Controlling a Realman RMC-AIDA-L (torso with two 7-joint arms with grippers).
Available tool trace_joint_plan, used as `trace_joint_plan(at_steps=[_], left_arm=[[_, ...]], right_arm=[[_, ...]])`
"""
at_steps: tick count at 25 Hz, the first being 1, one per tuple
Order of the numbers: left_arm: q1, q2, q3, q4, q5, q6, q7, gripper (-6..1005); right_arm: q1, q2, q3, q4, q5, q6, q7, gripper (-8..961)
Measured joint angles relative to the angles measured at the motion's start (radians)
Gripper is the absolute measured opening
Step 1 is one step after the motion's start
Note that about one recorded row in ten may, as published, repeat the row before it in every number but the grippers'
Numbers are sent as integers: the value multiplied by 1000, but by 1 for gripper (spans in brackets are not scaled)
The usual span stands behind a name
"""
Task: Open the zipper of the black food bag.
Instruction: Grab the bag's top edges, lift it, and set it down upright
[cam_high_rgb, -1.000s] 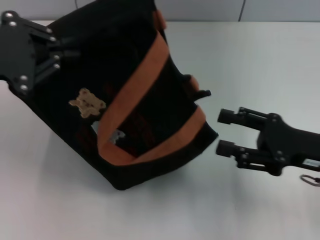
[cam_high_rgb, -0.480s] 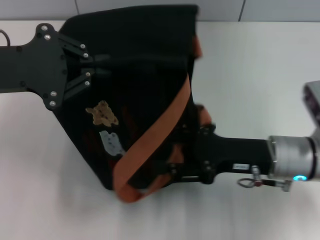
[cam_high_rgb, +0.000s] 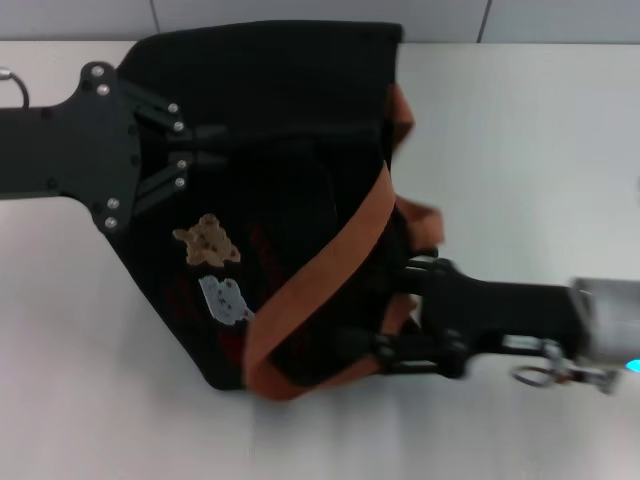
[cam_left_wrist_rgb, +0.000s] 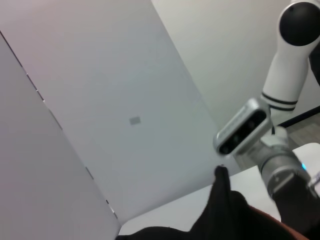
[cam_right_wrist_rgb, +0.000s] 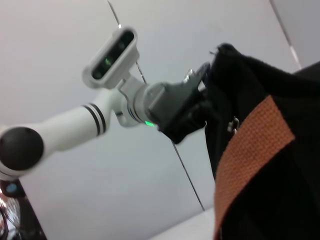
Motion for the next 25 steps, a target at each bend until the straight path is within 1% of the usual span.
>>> trace_joint_plan(at_steps=[4,7,10,13,16,19,22,25], left_arm=[[6,3,-5,-48,13,-4,28,76],[9,6,-6,-81,14,-6,46,76],[9,6,-7,-93,15,-6,60,76],[11,3,-7,-94,16,-6,63,76],[12,1,-7,-94,16,-6,65,75],[13,0,-7,-98,16,-3,73,73],[13,-1,-6,-106,13,-1,77,72],[8,-1,-6,-108,11,1,77,72]], right_arm=[[-88,-2,16,-101,3,-127,28,762],[-133,-5,69,-150,6,-187,36,762],[-154,-6,150,-167,6,-222,36,762],[-155,-5,223,-168,6,-240,32,762],[-135,-1,245,-158,6,-238,14,762],[-96,0,246,-118,14,-211,-26,762],[-29,3,238,-44,38,-139,-87,761],[43,5,197,26,36,-35,-107,761]])
